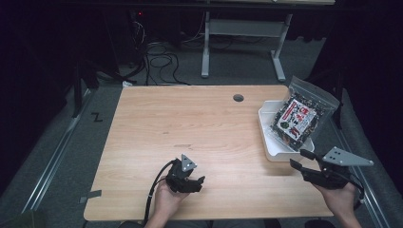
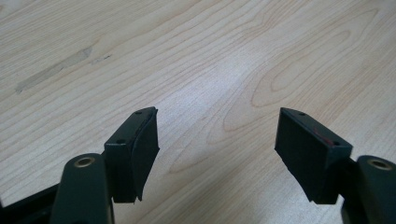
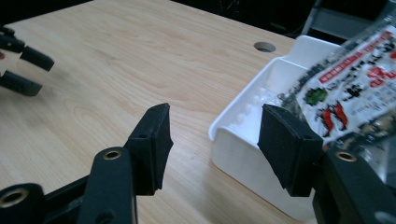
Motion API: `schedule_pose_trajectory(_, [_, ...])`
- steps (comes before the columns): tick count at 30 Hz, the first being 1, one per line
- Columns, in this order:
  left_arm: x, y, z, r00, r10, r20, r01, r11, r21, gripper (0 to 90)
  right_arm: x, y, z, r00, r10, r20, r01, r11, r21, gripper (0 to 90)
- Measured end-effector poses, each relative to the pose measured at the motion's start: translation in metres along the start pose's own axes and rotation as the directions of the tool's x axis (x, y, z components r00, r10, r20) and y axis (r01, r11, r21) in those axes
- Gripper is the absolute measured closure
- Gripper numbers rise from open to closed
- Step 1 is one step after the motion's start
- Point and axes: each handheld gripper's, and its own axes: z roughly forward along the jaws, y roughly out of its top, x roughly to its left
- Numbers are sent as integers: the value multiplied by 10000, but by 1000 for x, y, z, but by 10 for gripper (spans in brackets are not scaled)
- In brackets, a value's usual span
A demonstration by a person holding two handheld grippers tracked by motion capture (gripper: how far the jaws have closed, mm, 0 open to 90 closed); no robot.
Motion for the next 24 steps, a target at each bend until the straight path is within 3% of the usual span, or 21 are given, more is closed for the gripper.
schedule_pose_trajectory(5, [0, 0, 0, 10000, 21, 3, -21, 10000, -5, 306, 14, 5, 6, 9988, -464, -168, 464, 9989, 13, 477])
schedule_pose_trajectory(11, [0, 1, -1, 10000, -30, 22, 30, 10000, -62, 306, 30, 13, 26, 9939, -708, -849, 734, 9969, 278, 478])
schedule_pose_trajectory(24, [0, 1, 0, 10000, -6, 78, 6, 10000, -10, 306, 44, 16, 63, 9848, -543, -1648, 672, 9950, 741, 466])
